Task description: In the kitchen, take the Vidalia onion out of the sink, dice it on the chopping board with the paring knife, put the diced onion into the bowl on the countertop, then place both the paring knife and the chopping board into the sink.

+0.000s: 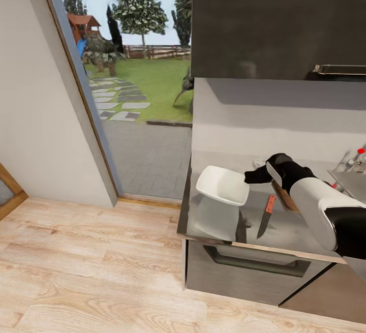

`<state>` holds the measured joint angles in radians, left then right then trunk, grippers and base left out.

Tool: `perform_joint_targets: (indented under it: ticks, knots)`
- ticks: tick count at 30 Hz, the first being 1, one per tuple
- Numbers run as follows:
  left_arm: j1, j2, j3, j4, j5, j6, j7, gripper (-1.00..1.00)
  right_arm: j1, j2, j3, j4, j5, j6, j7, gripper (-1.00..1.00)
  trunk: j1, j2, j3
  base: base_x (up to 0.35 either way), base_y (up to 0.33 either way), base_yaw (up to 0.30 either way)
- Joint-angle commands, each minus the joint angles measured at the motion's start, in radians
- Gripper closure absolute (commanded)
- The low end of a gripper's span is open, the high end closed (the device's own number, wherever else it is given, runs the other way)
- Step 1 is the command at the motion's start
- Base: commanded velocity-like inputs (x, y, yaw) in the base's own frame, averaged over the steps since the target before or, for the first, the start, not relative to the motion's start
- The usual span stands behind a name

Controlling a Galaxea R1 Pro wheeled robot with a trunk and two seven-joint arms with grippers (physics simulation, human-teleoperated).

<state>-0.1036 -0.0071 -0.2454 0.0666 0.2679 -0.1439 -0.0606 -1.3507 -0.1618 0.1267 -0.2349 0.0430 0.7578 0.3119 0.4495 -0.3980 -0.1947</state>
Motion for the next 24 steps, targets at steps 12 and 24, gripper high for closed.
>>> perform_joint_targets:
  ticks: [12, 24]
  knots:
    - [-0.002, -0.001, -0.008, 0.005, 0.010, -0.008, -0.005, -1.00, -0.001, 0.005, 0.011, -0.011, 0.007, 0.010, -0.001, 1.00, 0.001, -0.002, -0.002, 0.000, 0.000, 0.000]
    - [-0.002, -0.002, -0.008, 0.005, 0.010, -0.008, -0.005, -1.00, -0.001, 0.013, 0.059, -0.013, 0.009, 0.012, -0.004, 1.00, 0.001, -0.002, -0.002, 0.000, 0.000, 0.000]
